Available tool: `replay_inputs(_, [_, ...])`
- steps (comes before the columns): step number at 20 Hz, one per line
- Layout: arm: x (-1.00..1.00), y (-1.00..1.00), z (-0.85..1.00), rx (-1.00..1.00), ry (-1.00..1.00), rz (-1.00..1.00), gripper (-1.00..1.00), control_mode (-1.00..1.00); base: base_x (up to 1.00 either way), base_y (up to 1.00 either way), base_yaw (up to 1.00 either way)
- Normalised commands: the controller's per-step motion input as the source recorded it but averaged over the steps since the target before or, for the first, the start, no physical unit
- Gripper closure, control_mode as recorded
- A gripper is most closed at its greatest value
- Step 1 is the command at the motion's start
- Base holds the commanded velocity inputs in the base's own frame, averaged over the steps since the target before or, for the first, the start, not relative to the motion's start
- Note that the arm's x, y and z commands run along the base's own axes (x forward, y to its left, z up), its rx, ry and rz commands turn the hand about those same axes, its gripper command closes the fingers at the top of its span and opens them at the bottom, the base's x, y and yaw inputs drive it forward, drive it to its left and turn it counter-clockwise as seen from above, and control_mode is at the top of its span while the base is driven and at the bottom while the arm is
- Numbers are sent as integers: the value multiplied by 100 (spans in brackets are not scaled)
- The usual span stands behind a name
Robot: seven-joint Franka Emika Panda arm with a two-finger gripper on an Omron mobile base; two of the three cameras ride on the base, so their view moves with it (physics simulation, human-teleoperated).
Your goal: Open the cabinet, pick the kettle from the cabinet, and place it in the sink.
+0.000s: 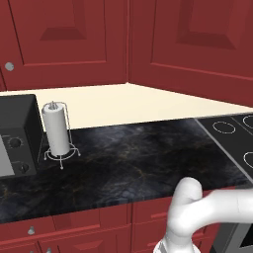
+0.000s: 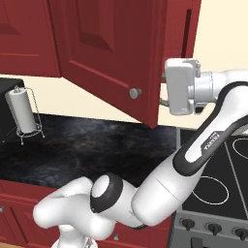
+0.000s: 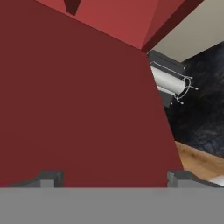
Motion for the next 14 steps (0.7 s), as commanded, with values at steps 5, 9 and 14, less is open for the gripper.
replay_inputs(5, [-46,28,-5,0,-16,-1,-100,-100,0,0,0])
replay_inputs(9, [-42,35,-9,0,-19,-7,-100,-100,0,0,0])
replay_inputs(14, [-29,37,-8,-1,-9,-12,-100,-100,0,0,0])
